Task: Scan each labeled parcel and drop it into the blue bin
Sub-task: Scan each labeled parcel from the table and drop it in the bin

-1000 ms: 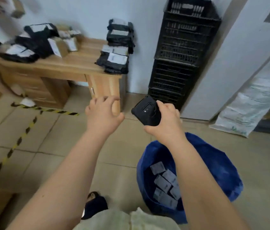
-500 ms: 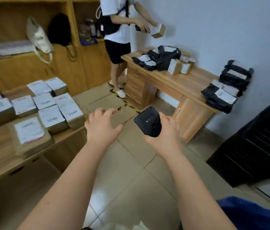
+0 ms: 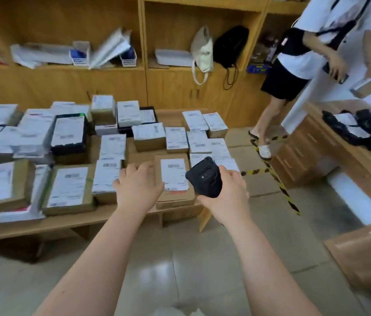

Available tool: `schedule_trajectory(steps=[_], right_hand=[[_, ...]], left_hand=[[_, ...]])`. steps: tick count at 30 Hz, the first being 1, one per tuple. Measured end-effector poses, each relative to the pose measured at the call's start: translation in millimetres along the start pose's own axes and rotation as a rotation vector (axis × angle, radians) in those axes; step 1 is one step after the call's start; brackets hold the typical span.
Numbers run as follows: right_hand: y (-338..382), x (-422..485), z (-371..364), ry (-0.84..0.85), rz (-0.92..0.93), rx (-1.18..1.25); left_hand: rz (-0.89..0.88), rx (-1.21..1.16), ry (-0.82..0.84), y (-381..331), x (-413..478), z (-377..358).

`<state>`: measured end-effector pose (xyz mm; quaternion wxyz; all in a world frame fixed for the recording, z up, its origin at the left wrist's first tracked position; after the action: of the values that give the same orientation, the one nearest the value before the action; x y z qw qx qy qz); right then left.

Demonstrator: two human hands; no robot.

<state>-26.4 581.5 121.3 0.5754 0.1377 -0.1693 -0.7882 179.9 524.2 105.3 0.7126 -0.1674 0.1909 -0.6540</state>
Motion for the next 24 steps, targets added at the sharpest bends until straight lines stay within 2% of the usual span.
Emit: schedule_trajectory(steps=[5,14,21,24], right_hand=[[36.5,47.5,-45.4,0.129,0.134,-0.013],[84.3,134.0,-126.0,0.423,0.373,0.037],[109.8,170.1,-169.3,0.527,0.48,-0.021],[114.6,178.4,-181.8,0.559,0.494,-0.098]], left_hand=[[0.217,-0.007,-0.035,49.1,34.0,5.1],[0.612,0.024,-0.007,102.7,81.8,-29.1],[0.784,0.018,-0.002,121.8,98.9,-54.2],[0.805,0.032,0.01,131.7,104.2,-60.2]])
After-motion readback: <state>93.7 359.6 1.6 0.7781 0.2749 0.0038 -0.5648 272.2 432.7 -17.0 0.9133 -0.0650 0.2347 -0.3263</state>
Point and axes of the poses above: each hand's wrist, its own x-axis towards the middle knuckle, its own z-axis out of the back of the hand, y = z × x, the point moved 2 cm from there along x, towards the middle knuckle, and after that the axes turned 6 degrees about -x, right-handed, at the moved point
